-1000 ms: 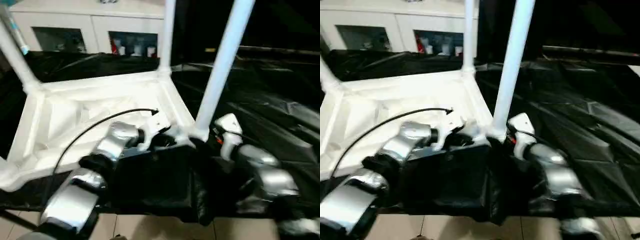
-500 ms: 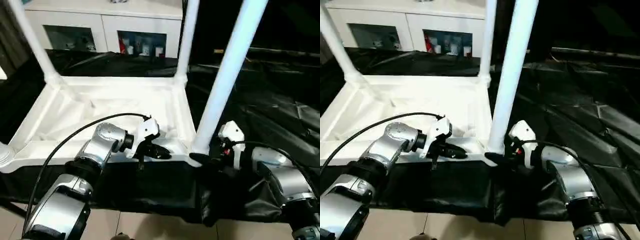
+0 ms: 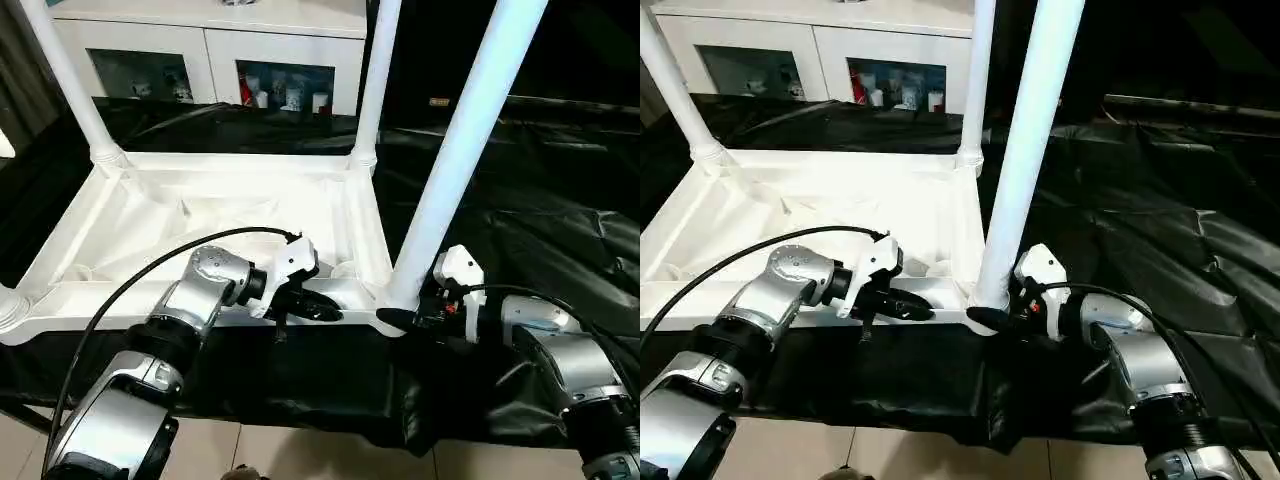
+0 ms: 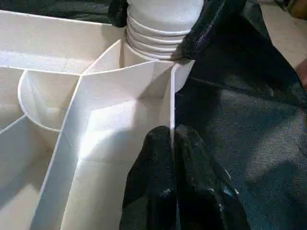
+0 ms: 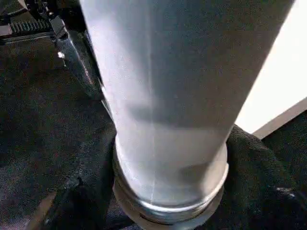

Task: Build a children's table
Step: Rotate leg to tighten

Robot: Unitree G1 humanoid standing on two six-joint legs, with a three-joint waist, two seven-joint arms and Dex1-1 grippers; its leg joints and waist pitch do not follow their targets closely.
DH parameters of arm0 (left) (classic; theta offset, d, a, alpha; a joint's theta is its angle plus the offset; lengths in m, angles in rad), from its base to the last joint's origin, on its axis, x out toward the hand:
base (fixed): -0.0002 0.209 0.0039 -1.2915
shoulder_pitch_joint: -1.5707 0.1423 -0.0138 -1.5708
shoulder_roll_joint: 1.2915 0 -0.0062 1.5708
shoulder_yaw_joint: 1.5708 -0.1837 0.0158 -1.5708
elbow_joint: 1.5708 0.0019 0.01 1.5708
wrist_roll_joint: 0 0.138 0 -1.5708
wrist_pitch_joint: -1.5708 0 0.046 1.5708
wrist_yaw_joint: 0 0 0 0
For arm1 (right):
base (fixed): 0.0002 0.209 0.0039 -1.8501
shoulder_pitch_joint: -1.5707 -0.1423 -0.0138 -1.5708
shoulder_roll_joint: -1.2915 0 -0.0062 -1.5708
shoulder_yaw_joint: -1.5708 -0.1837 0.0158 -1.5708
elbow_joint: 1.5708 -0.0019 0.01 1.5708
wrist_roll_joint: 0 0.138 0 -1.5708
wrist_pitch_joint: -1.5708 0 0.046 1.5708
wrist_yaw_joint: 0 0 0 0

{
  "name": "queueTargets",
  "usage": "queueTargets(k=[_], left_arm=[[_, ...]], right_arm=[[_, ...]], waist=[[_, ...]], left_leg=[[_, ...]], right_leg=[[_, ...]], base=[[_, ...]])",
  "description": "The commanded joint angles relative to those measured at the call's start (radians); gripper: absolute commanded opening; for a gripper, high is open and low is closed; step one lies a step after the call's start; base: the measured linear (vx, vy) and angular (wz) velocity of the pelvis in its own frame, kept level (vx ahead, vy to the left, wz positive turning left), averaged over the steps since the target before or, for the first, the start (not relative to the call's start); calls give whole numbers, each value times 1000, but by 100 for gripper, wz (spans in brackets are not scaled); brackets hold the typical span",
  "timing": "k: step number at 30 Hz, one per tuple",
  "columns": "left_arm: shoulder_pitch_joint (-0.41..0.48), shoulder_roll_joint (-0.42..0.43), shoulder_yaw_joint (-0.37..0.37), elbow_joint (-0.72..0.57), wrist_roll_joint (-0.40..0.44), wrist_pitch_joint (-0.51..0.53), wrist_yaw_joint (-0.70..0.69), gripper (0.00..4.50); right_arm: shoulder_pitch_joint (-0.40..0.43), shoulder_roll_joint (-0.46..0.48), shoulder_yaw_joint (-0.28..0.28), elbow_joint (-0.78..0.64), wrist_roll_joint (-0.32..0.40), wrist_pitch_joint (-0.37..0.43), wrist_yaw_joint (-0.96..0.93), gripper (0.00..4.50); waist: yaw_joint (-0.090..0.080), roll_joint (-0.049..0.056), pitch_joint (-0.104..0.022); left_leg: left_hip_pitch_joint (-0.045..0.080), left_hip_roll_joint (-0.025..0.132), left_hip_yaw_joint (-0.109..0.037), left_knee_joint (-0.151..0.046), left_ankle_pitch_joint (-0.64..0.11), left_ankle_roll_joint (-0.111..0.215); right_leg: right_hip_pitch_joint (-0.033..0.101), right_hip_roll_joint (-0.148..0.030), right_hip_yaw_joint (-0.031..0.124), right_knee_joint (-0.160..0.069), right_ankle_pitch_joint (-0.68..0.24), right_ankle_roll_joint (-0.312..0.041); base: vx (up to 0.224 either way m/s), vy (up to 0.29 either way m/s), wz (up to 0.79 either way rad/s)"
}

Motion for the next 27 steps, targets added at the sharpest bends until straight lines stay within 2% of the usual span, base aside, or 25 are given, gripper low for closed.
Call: queueTargets(k=[1, 2, 3, 4, 5, 6, 7, 8, 9, 10, 11, 12, 13, 14, 15, 16, 19, 20, 22, 27], left_arm=[[0, -30, 23, -13, -42, -40, 18, 0], [0, -30, 23, -13, -42, -40, 18, 0], [-23, -50, 27, 44, -1, -61, 138, 0], [-37, -61, 31, 78, 22, -74, 209, 0], [-37, -61, 31, 78, 22, -74, 209, 0], [-64, -86, 44, 124, 37, -75, 308, 0], [-93, -114, 59, 167, 47, -63, 406, 0], [-115, -136, 67, 195, 54, -51, 475, 0], [-131, -155, 72, 215, 61, -42, 539, 0], [-144, -174, 76, 231, 64, -32, 586, 0], [-152, -190, 77, 239, 67, -27, 616, 0], [-158, -205, 77, 244, 69, -26, 641, 0], [-161, -213, 76, 246, 71, -27, 652, 0], [-161, -230, 68, 243, 73, -29, 645, 0], [-161, -230, 68, 243, 73, -29, 644, 0], [-164, -238, 64, 252, 74, -46, 638, 0], [-169, -235, 54, 269, 83, -81, 619, 0], [-167, -230, 54, 271, 83, -91, 605, 0], [-169, -228, 56, 278, 83, -100, 602, 0], [-139, -184, 40, 258, 61, -148, 439, 0]], right_arm=[[-9, 12, -16, 25, -7, 12, -59, 276], [-9, 12, -16, 25, -7, 12, -59, 274], [-26, 58, -44, 80, -30, 16, -182, 273], [-35, 86, -61, 111, -43, 19, -256, 273], [-35, 86, -61, 111, -43, 19, -256, 272], [-49, 140, -92, 153, -43, 28, -365, 272], [-62, 199, -117, 190, -46, 32, -476, 272], [-72, 244, -133, 215, -50, 32, -558, 272], [-80, 276, -134, 231, -59, 27, -611, 272], [-88, 305, -127, 242, -75, 18, -661, 272], [-95, 330, -118, 248, -88, 16, -696, 272], [-101, 352, -108, 249, -95, 15, -713, 272], [-104, 365, -102, 249, -97, 16, -721, 272], [-106, 389, -76, 235, -106, 8, -712, 272], [-106, 390, -73, 233, -107, 7, -710, 272], [-105, 398, -46, 223, -125, -13, -686, 272], [-101, 398, -49, 218, -111, -52, -646, 272], [-99, 387, -54, 207, -98, -48, -622, 328], [-97, 382, -59, 199, -93, -43, -610, 342], [-76, 257, -48, 127, -80, -29, -454, 385]], waist=[[-4, -20, -57], [-5, -20, -57], [-6, -25, -57], [-9, -23, -57], [-12, -19, -56], [-16, -24, -58], [-24, -19, -54], [-28, -20, -55], [-33, -24, -57], [-32, -25, -57], [-32, -22, -57], [-32, -25, -59], [-30, -23, -60], [-30, -24, -60], [-30, -24, -59], [-29, -21, -59], [-29, -18, -59], [-30, -18, -59], [-30, -19, -59], [-27, -20, -57]], left_leg=[[5, 52, -23, -61, -168, 68], [6, 52, -23, -62, -173, 66], [5, 50, -22, -61, -177, 64], [4, 49, -22, -60, -174, 61], [7, 47, -26, -63, -191, 39], [8, 50, -26, -63, -195, 29], [10, 48, -25, -66, -210, 22], [12, 49, -28, -67, -229, 14], [12, 47, -29, -67, -240, 2], [10, 46, -29, -66, -234, 4], [14, 46, -29, -66, -235, 5], [9, 45, -27, -64, -211, 14], [8, 43, -25, -64, -191, 24], [7, 44, -25, -64, -186, 31], [6, 43, -25, -64, -183, 37], [6, 42, -24, -63, -181, 44], [7, 44, -25, -64, -191, 49], [8, 44, -25, -64, -195, 48], [8, 44, -24, -64, -196, 51], [6, 45, -25, -64, -202, 67]], right_leg=[[48, -78, 48, -77, -313, -166], [46, -78, 48, -78, -317, -166], [48, -78, 47, -79, -327, -162], [42, -76, 48, -78, -326, -162], [42, -78, 46, -81, -356, -159], [45, -78, 46, -82, -358, -154], [37, -76, 48, -84, -360, -159], [38, -78, 46, -86, -377, -157], [41, -80, 45, -88, -403, -148], [43, -80, 46, -88, -402, -144], [38, -80, 48, -91, -394, -143], [44, -80, 49, -86, -358, -148], [46, -79, 50, -84, -318, -151], [46, -78, 50, -81, -302, -155], [48, -78, 50, -82, -295, -156], [49, -77, 50, -81, -283, -159], [49, -78, 49, -83, -294, -158], [49, -77, 49, -83, -295, -159], [49, -76, 49, -83, -288, -162], [54, -77, 49, -84, -296, -160]], base=[[0, 0, 0], [0, 0, 0], [0, 0, 0], [0, 0, 0], [0, 0, 0], [0, 0, 0], [0, 0, 0], [0, 0, 0], [0, 0, 0], [0, 0, 0], [0, 0, 0], [0, 0, 0], [0, 0, 0], [0, 0, 0], [0, 0, 0], [0, 0, 0], [0, 0, 0], [0, 0, 0], [0, 0, 0], [0, 0, 0]])
